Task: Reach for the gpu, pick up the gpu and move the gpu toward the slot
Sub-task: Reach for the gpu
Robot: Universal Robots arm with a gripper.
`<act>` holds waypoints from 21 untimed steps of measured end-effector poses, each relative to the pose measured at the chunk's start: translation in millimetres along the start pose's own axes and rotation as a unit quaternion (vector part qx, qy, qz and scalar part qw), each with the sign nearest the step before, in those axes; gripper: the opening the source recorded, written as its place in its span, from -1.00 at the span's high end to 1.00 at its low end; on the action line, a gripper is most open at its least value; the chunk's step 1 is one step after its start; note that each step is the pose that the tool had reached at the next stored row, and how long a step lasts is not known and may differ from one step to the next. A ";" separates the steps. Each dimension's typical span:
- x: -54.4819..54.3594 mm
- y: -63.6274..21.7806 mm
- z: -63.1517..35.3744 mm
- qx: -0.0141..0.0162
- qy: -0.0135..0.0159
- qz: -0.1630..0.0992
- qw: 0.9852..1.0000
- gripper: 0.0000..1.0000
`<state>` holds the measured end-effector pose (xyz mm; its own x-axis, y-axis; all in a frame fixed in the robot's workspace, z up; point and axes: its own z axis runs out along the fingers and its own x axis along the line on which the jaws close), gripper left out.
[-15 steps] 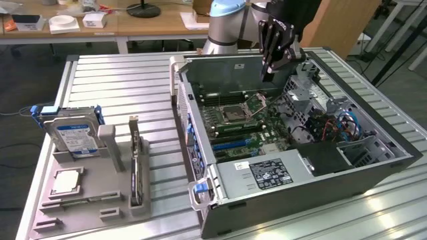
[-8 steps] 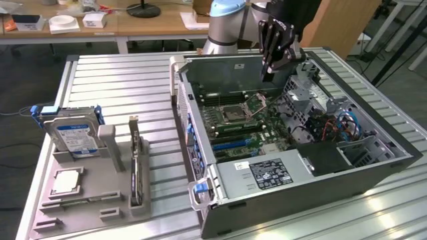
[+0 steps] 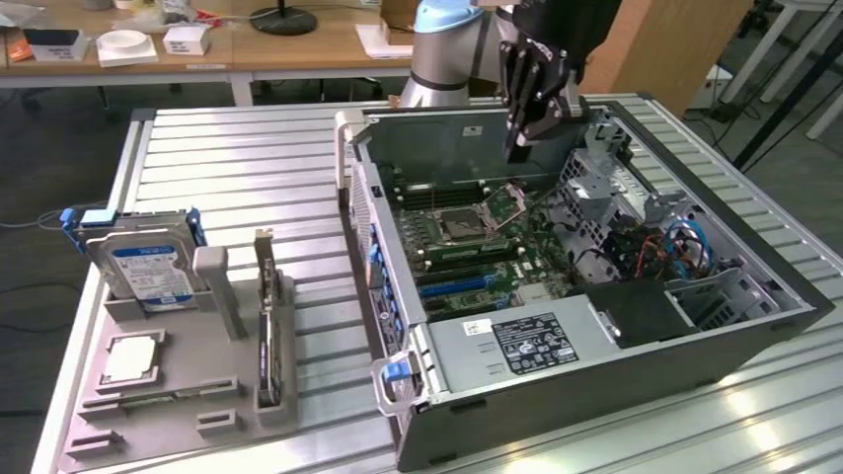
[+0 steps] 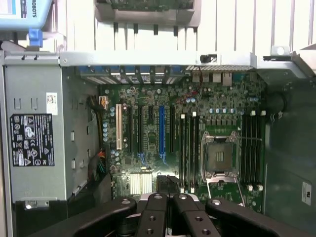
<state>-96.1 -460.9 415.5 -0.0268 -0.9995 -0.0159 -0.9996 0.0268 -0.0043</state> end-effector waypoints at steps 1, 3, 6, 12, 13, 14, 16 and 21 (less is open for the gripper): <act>0.1 3.0 0.1 0.000 0.000 0.000 1.000 0.79; 0.2 8.9 0.5 0.000 0.000 0.000 1.000 0.79; 0.7 16.8 0.8 0.000 0.000 0.000 1.000 0.79; 2.4 38.5 1.5 0.000 0.000 0.000 1.000 0.79; 2.7 41.9 1.6 0.000 0.000 0.000 1.000 0.79; 3.0 44.8 1.5 0.000 0.000 0.000 1.000 0.79; 3.8 51.7 1.5 0.000 0.000 0.000 1.000 0.79; 6.2 69.5 1.4 0.000 0.000 0.000 1.000 0.79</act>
<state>-165.7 -465.2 413.7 -0.0268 -0.9995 -0.0159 -0.9996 0.0269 -0.0043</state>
